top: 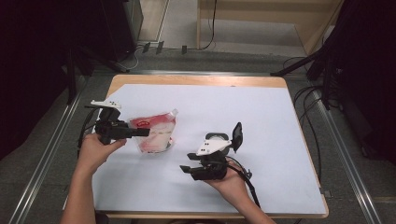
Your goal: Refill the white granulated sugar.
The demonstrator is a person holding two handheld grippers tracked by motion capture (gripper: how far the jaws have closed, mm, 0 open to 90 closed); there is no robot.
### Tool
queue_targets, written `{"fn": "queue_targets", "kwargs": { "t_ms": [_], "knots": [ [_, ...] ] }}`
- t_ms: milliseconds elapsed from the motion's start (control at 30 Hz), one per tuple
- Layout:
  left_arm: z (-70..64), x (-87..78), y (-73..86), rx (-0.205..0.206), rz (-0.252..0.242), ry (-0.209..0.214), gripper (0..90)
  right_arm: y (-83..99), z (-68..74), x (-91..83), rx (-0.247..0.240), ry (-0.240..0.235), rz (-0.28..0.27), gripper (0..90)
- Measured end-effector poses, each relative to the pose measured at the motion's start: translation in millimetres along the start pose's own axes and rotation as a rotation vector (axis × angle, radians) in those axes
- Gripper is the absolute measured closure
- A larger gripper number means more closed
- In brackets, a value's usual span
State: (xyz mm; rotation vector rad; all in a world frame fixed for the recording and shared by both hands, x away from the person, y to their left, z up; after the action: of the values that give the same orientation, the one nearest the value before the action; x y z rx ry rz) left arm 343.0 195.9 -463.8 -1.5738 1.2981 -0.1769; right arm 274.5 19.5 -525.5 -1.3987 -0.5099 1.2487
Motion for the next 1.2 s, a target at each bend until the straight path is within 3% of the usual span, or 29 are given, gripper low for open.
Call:
{"fn": "queue_targets", "kwargs": {
  "t_ms": [200,333,500,867,1000,1200],
  "knots": [
    [-1.2,-1.5,0.4,-0.004,-0.004,0.003,55.1,-2.1,-2.0,-1.9,-0.004,0.004,-0.009,50.1],
    [-2.1,-3.9,5.0,0.016,0.007,-0.033,53.9,-2.9,-2.5,-3.3,-0.006,0.004,-0.009,50.3],
    [-4.1,-10.0,8.7,0.019,0.005,-0.037,53.3,-4.6,-2.4,-5.9,0.007,-0.005,-0.008,52.6],
    [1.9,-29.8,17.2,0.008,-0.011,-0.059,50.7,-12.5,-6.6,-25.7,0.036,-0.012,-0.005,57.1],
    [4.3,-34.8,16.8,-0.003,-0.027,-0.049,50.0,-15.5,-10.4,-32.8,0.048,-0.015,0.000,62.2],
    [10.4,-42.3,20.7,-0.014,-0.025,-0.064,49.6,-19.6,-15.1,-41.0,0.061,-0.016,0.007,72.0]
  ]
}}
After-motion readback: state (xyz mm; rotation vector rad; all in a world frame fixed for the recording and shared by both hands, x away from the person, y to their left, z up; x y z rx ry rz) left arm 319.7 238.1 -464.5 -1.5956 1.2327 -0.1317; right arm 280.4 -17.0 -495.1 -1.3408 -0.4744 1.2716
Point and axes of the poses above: each handheld gripper's, and its own axes: x roughly forward along the jaws, y roughly out of its underside, z roughly to its left, the point moved 10 cm from there along x, roughly forward along the jaws, and after that the axes turned 11 degrees about -z, right-handed, at the moved point
